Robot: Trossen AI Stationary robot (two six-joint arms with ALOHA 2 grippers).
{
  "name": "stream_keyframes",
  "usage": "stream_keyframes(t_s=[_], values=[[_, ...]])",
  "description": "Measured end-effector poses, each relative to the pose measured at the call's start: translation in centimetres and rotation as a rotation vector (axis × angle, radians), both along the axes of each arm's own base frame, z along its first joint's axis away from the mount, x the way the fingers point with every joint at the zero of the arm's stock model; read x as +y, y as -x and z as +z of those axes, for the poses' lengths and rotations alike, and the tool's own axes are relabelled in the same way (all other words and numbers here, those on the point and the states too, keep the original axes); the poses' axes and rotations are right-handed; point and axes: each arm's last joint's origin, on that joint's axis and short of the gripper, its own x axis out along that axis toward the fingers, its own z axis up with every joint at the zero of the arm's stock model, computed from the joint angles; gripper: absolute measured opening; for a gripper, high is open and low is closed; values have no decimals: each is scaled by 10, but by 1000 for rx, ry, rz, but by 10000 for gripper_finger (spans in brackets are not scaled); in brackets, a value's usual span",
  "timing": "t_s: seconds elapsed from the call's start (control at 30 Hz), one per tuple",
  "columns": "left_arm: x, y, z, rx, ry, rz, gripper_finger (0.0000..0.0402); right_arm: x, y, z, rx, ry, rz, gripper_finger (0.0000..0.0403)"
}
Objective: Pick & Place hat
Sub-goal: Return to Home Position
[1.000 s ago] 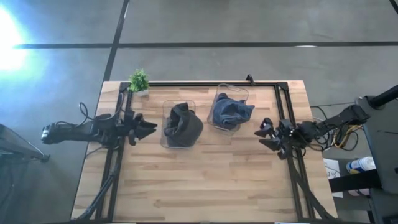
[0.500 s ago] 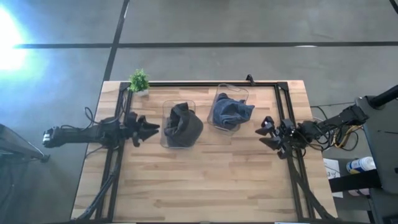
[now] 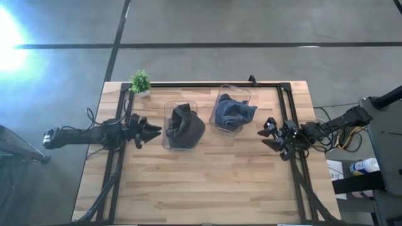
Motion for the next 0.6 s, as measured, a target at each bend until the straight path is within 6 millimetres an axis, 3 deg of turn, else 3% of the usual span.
stream_keyframes(t_s=[0.33, 0.6], values=[[0, 0, 0, 0, 0, 0, 176, -5, -3, -2, 16, 9, -37, 192], [0, 0, 0, 1, 0, 0, 176, -20, -3, -4, 23, 248, -94, 192]])
